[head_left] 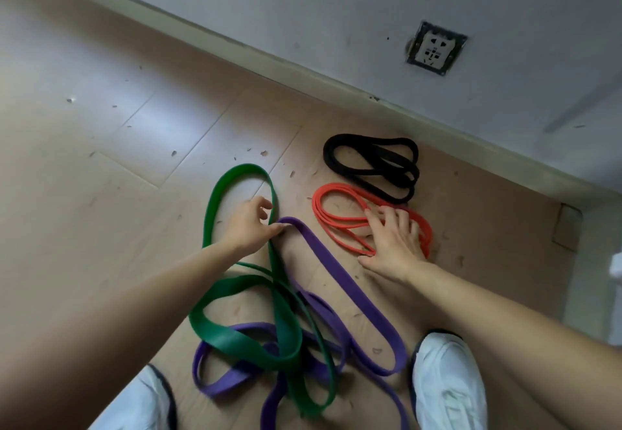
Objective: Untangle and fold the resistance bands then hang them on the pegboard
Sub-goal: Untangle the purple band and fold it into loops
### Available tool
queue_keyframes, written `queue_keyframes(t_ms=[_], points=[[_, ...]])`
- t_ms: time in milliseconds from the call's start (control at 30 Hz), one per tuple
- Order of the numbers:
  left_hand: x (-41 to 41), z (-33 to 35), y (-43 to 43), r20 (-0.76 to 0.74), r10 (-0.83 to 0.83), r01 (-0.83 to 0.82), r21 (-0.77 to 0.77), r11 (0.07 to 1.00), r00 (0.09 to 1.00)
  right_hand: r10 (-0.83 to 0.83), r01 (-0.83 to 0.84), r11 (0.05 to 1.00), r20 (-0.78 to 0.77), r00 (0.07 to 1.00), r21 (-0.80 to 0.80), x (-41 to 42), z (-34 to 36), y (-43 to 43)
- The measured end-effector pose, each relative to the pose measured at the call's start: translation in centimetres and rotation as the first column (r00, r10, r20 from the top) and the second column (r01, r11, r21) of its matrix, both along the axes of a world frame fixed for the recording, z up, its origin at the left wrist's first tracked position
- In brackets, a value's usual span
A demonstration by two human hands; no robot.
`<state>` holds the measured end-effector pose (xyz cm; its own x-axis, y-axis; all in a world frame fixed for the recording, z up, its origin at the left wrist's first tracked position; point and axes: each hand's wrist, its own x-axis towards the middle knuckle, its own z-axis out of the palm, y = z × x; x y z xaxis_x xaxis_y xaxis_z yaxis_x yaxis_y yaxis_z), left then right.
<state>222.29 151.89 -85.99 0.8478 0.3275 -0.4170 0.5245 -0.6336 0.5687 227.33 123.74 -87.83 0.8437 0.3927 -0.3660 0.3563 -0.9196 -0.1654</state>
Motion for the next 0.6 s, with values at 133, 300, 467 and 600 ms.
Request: queue_keyframes(t_ms=[133,300,467,600], points=[[-1.3,-0.9,-0.2,-0.109,0.057,-0.064,-0.061,0.996,0.992,0.031,-0.016,0.965,-0.053,0.998,0.263,-1.6,0.2,1.8],[-2.3,-1.1,-0.2,-0.072,0.085,-0.087,-0.030,0.996,0.994,0.015,0.080,0.960,-0.334,0.942,0.269,-3.4,-0.3,3.9],[-4.5,0.5,1.1,-0.095,-0.005,0.020,0.159,0.987,0.995,0.025,0.049,0.985,-0.420,0.907,0.164,-5.3,-0.8,4.5],[-7.7,1.2,3.6,-0.238,-0.143,0.189,0.180,0.965,0.961,0.122,0.008,0.962,-0.453,0.883,0.274,-6.1,1.6,5.4]])
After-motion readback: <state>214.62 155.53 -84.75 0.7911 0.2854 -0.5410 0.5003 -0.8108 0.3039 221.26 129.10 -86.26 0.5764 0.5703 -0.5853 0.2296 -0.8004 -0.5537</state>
